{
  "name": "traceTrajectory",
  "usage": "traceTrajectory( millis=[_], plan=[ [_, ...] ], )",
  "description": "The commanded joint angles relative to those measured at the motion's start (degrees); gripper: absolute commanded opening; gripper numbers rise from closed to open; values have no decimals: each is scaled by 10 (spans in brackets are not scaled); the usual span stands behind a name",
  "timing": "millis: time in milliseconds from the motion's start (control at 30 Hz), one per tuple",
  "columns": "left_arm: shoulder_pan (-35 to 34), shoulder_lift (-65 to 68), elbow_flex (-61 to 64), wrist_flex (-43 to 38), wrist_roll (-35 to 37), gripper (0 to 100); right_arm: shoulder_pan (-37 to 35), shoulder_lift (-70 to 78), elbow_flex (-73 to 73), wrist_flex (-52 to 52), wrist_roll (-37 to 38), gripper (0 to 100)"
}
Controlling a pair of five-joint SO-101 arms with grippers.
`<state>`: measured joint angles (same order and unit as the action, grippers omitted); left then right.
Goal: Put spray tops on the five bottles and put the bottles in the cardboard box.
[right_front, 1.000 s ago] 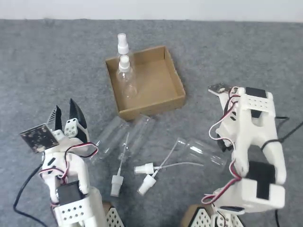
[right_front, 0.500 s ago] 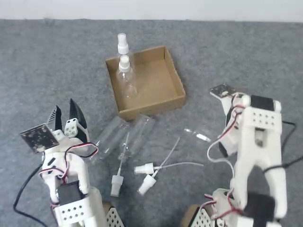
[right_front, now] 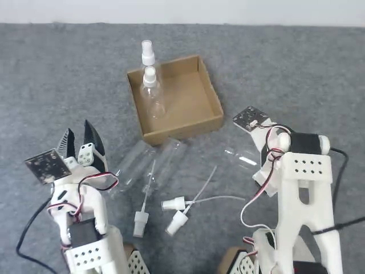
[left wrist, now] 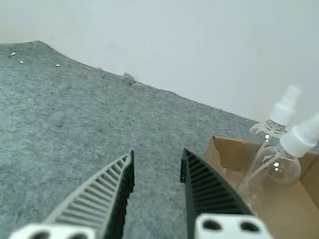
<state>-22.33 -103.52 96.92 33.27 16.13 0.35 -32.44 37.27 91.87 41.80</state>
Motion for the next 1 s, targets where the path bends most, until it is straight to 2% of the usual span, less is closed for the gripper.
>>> traceTrajectory(
  millis=[0, 300, 467, 833, 967],
  plan=[
    [0, -7, -4, 3, -5, 148, -7, -25, -4, -34, 9, 231],
    [1, -7, -4, 4, -5, 148, -95, -19, -29, -65, 9, 231],
    [1, -7, -4, 4, -5, 148, -130, 31, -57, -70, 15, 231],
    [1, -7, -4, 4, -5, 148, -135, 195, -157, -71, 103, 227],
    [1, -7, -4, 4, -5, 148, -132, 239, -184, -85, 107, 227]
  ],
)
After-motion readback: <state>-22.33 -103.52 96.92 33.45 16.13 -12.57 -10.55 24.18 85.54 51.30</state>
